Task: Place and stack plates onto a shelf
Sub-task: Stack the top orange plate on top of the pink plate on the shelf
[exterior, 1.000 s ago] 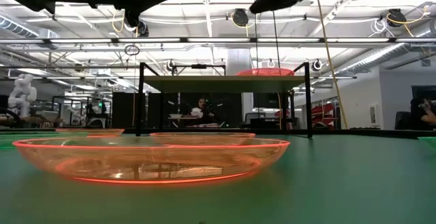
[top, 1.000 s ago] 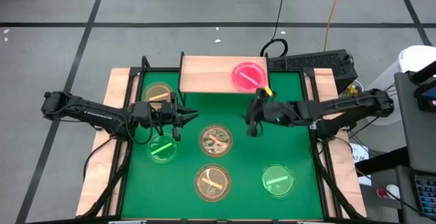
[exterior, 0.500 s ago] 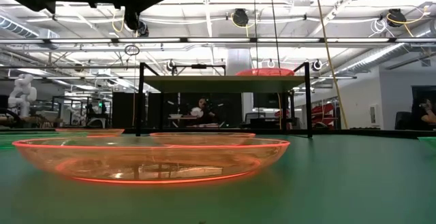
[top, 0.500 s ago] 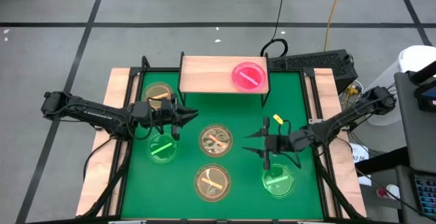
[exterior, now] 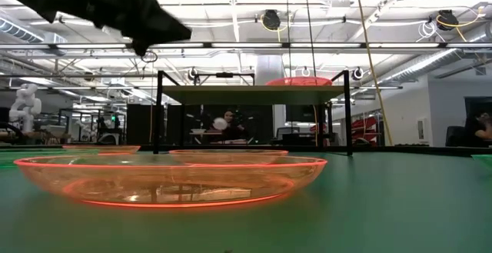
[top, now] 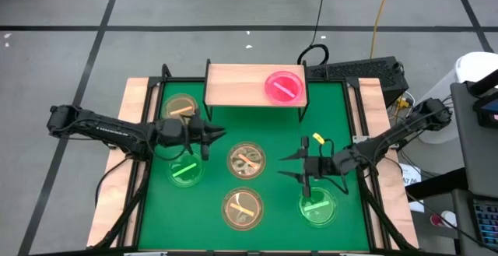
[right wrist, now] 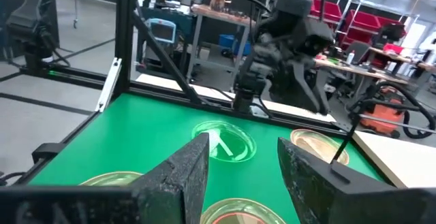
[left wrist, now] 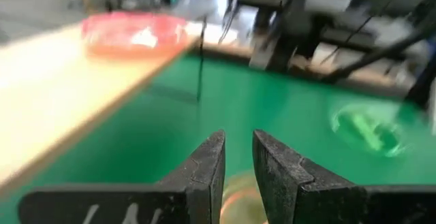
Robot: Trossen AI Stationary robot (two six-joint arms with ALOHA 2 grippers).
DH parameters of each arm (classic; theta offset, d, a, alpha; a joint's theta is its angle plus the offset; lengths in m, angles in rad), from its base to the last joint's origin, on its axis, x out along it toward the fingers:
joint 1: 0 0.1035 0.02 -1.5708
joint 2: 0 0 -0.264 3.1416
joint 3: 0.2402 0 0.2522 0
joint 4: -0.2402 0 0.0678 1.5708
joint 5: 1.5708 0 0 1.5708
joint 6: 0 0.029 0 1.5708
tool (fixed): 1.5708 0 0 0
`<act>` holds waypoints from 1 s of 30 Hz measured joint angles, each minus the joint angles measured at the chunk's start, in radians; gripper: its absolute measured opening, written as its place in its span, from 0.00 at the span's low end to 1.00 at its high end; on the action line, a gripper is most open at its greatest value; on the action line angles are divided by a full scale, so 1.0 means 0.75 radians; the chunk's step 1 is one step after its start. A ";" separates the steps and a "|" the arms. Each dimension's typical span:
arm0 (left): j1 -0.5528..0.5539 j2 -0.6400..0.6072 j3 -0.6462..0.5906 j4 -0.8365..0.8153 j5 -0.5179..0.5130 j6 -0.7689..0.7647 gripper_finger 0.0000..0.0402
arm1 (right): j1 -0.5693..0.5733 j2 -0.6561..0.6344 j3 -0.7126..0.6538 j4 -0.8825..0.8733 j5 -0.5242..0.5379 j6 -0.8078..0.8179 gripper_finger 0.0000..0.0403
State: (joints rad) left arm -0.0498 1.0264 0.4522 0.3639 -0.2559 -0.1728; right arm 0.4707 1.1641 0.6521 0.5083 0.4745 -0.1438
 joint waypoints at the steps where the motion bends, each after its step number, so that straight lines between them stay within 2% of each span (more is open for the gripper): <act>1: -0.001 0.000 0.000 -0.052 -0.022 -0.015 0.20 | 0.004 0.000 0.000 -0.005 0.000 0.000 0.39; 3: 0.000 0.000 0.001 -0.163 -0.093 -0.049 0.20 | 0.008 0.000 0.000 -0.017 0.000 0.001 0.39; 8: 0.000 0.000 0.041 -0.605 -0.284 -0.193 0.20 | 0.011 0.000 0.000 -0.022 0.000 0.001 0.39; 14: 0.002 0.001 0.041 -0.971 -0.348 -0.408 0.20 | 0.011 0.001 0.000 -0.035 0.000 0.001 0.39; 20: 0.042 0.001 0.041 -1.071 -0.507 -0.497 0.20 | 0.011 0.001 0.000 -0.036 0.000 0.001 0.39; 30: 0.214 0.118 0.040 -1.148 -0.485 -0.500 0.20 | 0.011 0.001 0.000 -0.036 0.000 0.006 0.39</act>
State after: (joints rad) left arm 0.1107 1.1148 0.4824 -0.4968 -0.6196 -0.5481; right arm 0.4793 1.1645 0.6521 0.4816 0.4747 -0.1390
